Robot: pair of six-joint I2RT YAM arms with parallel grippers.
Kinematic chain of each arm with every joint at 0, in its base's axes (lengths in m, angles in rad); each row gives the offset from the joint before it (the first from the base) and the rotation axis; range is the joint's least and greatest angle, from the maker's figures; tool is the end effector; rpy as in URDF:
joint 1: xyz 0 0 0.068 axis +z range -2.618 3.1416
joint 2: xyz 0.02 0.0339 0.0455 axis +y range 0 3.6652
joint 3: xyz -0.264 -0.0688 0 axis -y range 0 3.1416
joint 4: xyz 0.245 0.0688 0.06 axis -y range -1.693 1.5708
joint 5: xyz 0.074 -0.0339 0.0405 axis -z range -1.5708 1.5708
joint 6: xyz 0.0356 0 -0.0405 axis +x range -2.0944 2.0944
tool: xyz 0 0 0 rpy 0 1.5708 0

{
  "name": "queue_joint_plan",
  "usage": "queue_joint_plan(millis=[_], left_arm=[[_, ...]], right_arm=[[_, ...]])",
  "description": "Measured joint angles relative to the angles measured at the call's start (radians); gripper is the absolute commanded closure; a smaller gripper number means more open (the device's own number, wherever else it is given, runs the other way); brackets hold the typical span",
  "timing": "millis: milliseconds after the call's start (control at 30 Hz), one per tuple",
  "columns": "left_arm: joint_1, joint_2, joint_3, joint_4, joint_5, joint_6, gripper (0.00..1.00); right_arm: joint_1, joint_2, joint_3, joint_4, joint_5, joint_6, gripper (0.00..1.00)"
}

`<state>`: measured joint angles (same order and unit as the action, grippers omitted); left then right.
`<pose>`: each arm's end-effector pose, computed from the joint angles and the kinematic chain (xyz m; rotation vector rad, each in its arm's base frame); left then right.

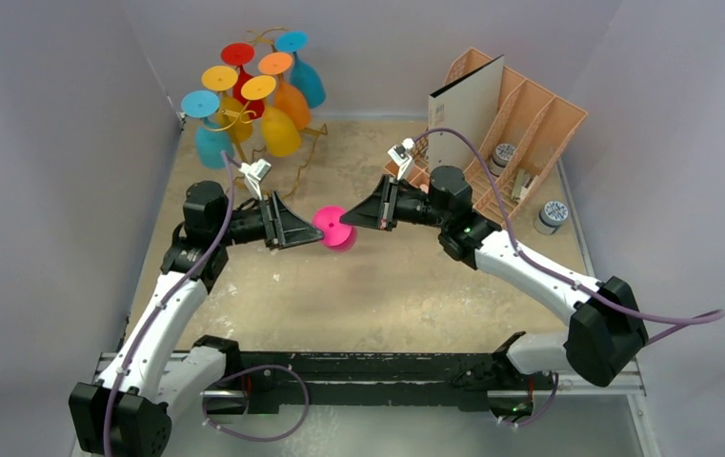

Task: Take the wine glass off the wine glass rack
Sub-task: Place the wine glass at the center of the board.

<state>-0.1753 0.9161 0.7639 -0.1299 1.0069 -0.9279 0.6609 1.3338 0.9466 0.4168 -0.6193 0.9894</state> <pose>0.1916 -0.0645 0.3192 0.0332 2.0675 -1.6486 0.2324 0.2069 0.3362 -0.2835 1.8253 1.7084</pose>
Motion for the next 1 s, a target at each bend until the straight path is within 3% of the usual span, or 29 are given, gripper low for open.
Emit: queue_joint_plan(millis=[367, 600, 800, 933, 1000], left_arm=[[-0.082, 0.007, -0.010, 0.048, -0.051, -0.058, 0.75], [-0.104, 0.008, -0.042, 0.130, -0.068, -0.111, 0.77], [-0.109, 0.022, -0.042, 0.147, -0.069, -0.113, 0.89], [-0.109, 0.023, -0.042, 0.149, -0.069, -0.111, 0.90], [-0.109, 0.023, -0.042, 0.151, -0.069, -0.111, 0.85]], right_arm=[[0.000, 0.000, -0.005, -0.002, 0.000, -0.014, 1.00], [0.000, -0.013, -0.013, 0.003, 0.001, -0.013, 1.00], [0.000, -0.015, -0.019, 0.023, 0.001, -0.002, 1.00], [0.000, -0.015, -0.020, 0.032, 0.001, -0.001, 1.00], [0.000, -0.015, -0.020, 0.034, 0.001, -0.001, 1.00]])
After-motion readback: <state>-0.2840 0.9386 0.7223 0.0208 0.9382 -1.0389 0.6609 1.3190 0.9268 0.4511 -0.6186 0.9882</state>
